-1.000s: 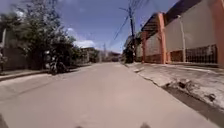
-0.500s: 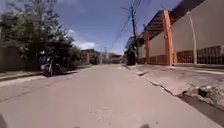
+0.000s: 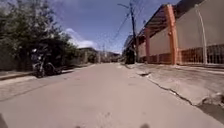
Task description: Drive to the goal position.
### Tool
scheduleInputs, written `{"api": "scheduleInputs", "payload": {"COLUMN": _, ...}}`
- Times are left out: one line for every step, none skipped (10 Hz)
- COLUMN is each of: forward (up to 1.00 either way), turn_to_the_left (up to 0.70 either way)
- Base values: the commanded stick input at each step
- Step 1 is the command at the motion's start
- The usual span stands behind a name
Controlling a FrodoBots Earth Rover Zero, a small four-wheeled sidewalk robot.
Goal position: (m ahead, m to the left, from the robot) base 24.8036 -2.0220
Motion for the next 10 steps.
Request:
{"api": "scheduleInputs", "payload": {"forward": 1.0, "turn_to_the_left": 0.0}}
{"api": "scheduleInputs", "payload": {"forward": 1.0, "turn_to_the_left": 0.0}}
{"api": "scheduleInputs", "payload": {"forward": 1.0, "turn_to_the_left": -0.2}}
{"api": "scheduleInputs", "payload": {"forward": 1.0, "turn_to_the_left": -0.34}}
{"api": "scheduleInputs", "payload": {"forward": 1.0, "turn_to_the_left": -0.22}}
{"api": "scheduleInputs", "payload": {"forward": 1.0, "turn_to_the_left": -0.01}}
{"api": "scheduleInputs", "payload": {"forward": 1.0, "turn_to_the_left": 0.0}}
{"api": "scheduleInputs", "payload": {"forward": 1.0, "turn_to_the_left": 0.0}}
{"api": "scheduleInputs", "payload": {"forward": 1.0, "turn_to_the_left": 0.0}}
{"api": "scheduleInputs", "payload": {"forward": 1.0, "turn_to_the_left": 0.0}}
